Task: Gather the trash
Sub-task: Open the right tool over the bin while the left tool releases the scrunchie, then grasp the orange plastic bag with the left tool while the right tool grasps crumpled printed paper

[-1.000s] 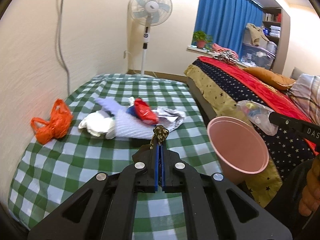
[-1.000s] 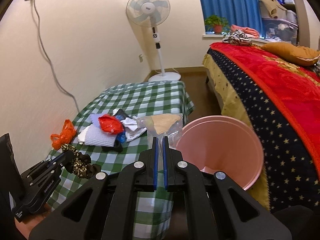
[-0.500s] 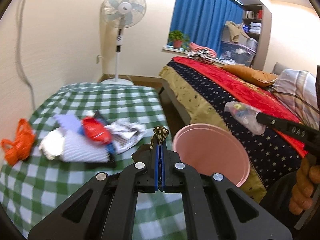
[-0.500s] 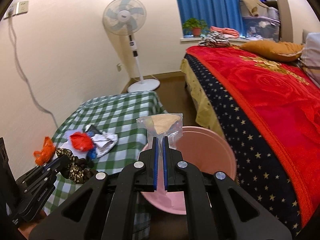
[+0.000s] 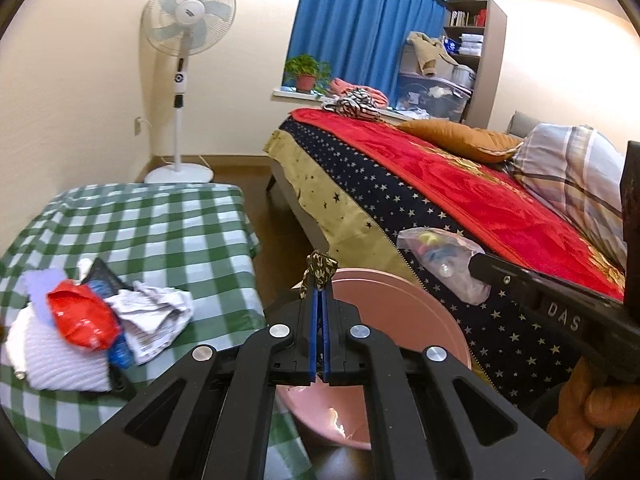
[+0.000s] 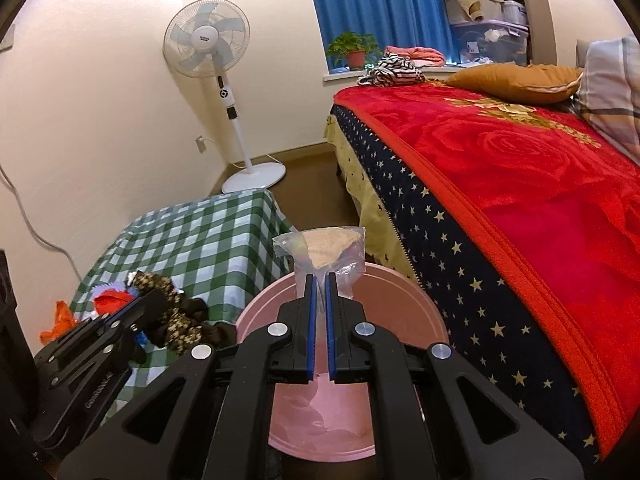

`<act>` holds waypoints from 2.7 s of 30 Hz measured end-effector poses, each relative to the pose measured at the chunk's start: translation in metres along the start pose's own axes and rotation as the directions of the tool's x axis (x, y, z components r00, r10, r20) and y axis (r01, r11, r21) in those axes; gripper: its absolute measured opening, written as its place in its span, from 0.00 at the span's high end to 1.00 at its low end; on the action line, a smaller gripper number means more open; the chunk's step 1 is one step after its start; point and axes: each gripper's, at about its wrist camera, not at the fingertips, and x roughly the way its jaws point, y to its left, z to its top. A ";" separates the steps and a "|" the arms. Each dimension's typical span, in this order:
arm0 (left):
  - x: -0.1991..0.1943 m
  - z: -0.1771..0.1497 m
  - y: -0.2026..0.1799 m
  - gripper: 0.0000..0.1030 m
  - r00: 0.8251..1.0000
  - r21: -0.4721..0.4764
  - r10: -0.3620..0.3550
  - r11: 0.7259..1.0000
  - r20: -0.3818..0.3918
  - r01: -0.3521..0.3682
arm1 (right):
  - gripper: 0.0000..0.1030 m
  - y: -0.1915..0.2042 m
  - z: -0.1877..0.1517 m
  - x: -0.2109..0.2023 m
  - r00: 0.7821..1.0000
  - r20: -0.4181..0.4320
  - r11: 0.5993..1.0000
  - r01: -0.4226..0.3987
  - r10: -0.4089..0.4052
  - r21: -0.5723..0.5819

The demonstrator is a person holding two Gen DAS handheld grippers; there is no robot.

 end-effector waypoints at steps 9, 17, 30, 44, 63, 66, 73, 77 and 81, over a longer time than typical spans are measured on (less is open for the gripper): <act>0.025 -0.004 -0.001 0.99 0.999 0.005 -0.017 1.000 -0.033 0.017 | 0.96 0.001 -0.002 0.008 1.000 -0.008 1.000 0.026 -0.026 -0.004; 0.036 -0.006 0.001 0.99 0.999 0.003 -0.020 1.000 -0.047 0.020 | 0.95 0.002 -0.003 0.011 0.999 -0.008 0.999 0.041 -0.041 -0.002; 0.018 -0.004 0.016 0.60 0.999 -0.045 -0.004 0.999 -0.041 0.002 | 0.61 -0.004 -0.002 0.002 0.998 0.027 0.998 0.058 -0.059 0.031; -0.054 -0.009 0.060 0.71 0.991 -0.084 0.128 0.989 0.029 -0.125 | 0.61 0.028 -0.012 -0.015 0.996 0.081 0.999 -0.028 0.031 -0.034; -0.103 -0.045 0.165 0.72 0.864 -0.219 0.499 0.852 0.065 -0.476 | 0.72 0.096 -0.022 0.006 0.978 0.026 0.976 -0.204 0.206 -0.077; -0.109 -0.047 0.188 0.72 0.826 -0.263 0.561 0.806 0.057 -0.530 | 0.72 0.110 -0.025 0.020 0.972 0.011 0.969 -0.231 0.233 -0.083; -0.114 -0.050 0.216 0.72 0.764 -0.313 0.645 0.731 0.025 -0.606 | 0.72 0.133 -0.028 0.056 0.963 -0.031 0.961 -0.268 0.266 -0.072; -0.112 -0.052 0.231 0.72 0.741 -0.337 0.672 0.696 -0.004 -0.633 | 0.72 0.144 -0.031 0.076 0.959 -0.057 0.958 -0.280 0.276 -0.065; -0.108 -0.053 0.246 0.72 0.719 -0.362 0.695 0.662 -0.033 -0.657 | 0.72 0.155 -0.033 0.102 0.953 -0.098 0.955 -0.293 0.287 -0.043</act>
